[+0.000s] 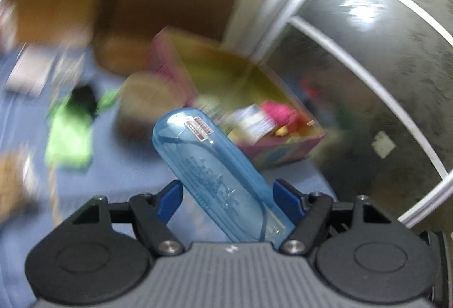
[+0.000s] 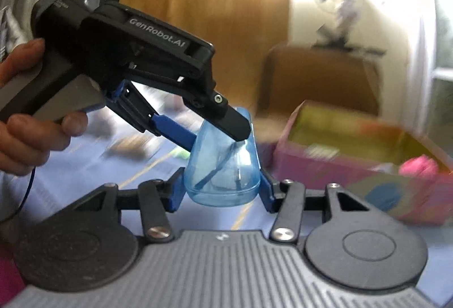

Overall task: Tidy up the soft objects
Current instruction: 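Lift the blue case into the pink tin and open the right gripper, then grasp the black clip beside the green cloth with the right gripper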

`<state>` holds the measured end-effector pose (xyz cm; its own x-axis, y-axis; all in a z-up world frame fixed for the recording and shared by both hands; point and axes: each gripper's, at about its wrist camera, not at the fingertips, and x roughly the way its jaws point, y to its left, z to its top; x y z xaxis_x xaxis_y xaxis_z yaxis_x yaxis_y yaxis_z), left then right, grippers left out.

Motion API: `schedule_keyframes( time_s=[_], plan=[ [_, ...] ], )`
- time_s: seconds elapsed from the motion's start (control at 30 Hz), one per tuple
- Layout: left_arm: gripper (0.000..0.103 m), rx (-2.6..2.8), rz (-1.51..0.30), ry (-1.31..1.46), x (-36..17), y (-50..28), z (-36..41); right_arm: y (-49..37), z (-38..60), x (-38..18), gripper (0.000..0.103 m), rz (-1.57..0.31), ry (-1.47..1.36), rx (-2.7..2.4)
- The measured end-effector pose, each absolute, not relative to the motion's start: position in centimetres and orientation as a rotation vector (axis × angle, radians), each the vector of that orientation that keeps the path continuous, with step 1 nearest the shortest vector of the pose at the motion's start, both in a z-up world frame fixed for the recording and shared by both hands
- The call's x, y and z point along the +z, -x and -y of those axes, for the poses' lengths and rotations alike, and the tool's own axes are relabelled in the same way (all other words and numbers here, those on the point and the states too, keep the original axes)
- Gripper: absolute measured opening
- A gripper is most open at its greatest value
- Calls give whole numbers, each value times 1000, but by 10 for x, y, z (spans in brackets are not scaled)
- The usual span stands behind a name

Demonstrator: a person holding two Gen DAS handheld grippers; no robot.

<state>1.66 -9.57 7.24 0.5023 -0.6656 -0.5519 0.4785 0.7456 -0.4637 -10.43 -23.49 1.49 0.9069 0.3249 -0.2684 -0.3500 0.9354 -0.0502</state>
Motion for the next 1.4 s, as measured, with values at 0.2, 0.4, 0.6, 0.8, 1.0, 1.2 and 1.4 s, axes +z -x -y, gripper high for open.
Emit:
schedule_keyframes(
  time_s=[0.2,0.4,0.6,0.8,1.0,1.2,1.4],
  plan=[
    [74,-771,-668,151,99,-70,175,66,273,33,55,-198,81,149],
    [75,-625,-644,69,82,-117,212,-9,299,12,70,-233,115,-12],
    [78,-586,-562,159,85,-74,119,24,307,13,53,-209,-9,26],
    [78,-339,-552,168,66,-33,18,37,273,20,24,-228,-71,207],
    [78,-158,-541,173,35,6,-50,13,205,22,23,-342,-24,370],
    [78,-130,-545,211,7,11,-85,-63,144,32,26,-481,35,372],
    [79,-183,-482,247,3,18,-97,-187,108,46,50,-804,175,300]
  ],
)
